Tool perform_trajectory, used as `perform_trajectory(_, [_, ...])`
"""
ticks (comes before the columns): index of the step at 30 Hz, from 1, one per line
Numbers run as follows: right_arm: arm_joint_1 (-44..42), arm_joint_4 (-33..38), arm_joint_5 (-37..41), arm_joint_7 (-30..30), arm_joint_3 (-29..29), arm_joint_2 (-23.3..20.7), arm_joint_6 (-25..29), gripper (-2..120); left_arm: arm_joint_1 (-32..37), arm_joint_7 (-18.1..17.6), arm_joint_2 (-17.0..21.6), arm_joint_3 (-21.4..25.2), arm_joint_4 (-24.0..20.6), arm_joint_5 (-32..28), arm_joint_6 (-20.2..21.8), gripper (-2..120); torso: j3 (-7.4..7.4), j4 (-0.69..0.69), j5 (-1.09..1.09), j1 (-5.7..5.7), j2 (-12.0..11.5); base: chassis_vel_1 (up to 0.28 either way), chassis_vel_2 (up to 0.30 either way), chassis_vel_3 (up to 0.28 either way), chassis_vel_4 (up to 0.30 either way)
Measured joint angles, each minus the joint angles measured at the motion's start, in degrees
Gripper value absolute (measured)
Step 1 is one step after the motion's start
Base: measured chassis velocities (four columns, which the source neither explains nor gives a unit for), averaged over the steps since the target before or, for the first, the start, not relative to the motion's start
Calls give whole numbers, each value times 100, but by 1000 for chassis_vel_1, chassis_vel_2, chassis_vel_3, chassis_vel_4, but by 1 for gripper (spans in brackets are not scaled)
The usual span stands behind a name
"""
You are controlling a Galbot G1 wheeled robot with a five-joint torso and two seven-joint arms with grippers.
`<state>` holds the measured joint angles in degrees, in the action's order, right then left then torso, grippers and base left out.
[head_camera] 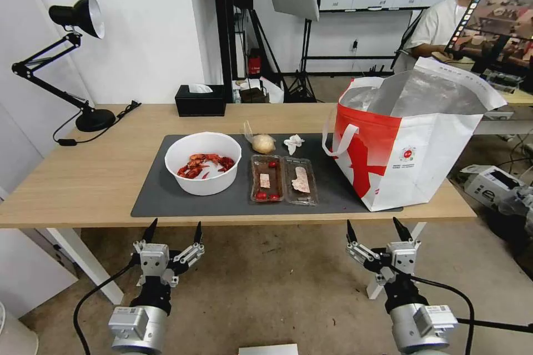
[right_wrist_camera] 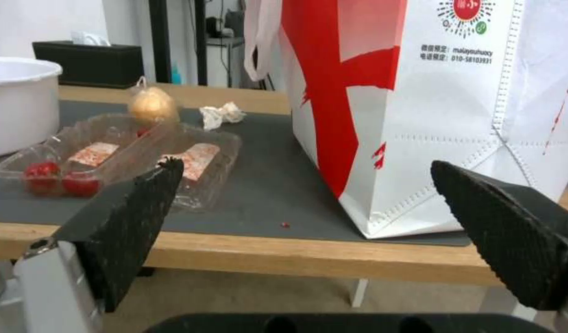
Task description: Pick up the trash from the table and place it into the takeout bag.
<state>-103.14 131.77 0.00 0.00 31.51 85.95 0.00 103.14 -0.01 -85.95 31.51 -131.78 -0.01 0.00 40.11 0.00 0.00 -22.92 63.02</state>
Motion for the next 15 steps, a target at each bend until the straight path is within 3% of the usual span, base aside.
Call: perform_trajectory(15, [0, 0, 0, 0, 0, 0, 0, 100, 0, 0, 0, 0, 0, 0, 0, 100, 0, 0, 0, 0, 0, 0, 0, 0, 0])
